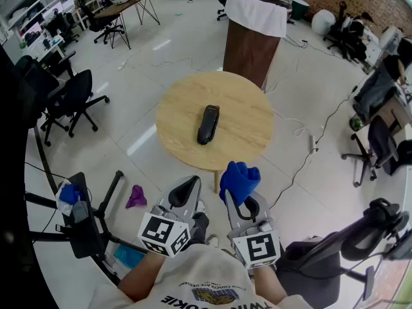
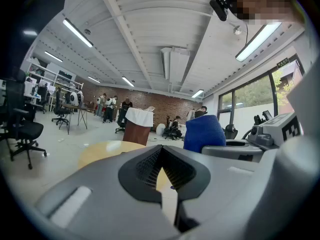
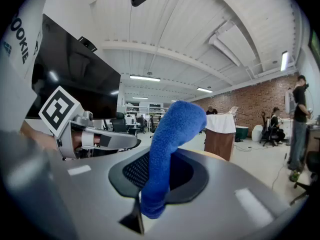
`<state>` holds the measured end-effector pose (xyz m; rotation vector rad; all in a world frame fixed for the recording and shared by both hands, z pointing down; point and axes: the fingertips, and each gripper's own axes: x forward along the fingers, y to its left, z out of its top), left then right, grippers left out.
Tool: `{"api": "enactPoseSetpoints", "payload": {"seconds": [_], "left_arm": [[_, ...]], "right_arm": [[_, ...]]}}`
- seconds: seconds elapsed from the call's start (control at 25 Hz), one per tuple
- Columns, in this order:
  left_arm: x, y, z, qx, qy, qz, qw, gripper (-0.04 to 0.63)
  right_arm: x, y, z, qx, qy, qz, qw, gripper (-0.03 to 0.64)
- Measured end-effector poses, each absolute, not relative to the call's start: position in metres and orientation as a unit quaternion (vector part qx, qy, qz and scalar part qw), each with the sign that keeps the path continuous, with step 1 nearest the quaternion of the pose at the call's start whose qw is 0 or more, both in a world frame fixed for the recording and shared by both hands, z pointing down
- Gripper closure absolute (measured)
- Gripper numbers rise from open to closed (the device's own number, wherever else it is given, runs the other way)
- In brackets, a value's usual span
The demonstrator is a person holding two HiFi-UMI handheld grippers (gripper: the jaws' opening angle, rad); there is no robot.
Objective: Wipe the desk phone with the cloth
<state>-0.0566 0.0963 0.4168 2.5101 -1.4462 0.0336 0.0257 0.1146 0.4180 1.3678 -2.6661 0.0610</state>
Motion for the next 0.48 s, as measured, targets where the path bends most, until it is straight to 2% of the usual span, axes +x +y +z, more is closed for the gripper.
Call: {"api": "enactPoseSetpoints", "payload": {"seconds": [0.48], "left_arm": [[-0.052,0.022,0.426,0.867,-0.48,0.008,0.134,0.594]], "right_arm": [[0.015,0.043,0.414,0.455,-0.886,0.018,0.083,0.555]]}}
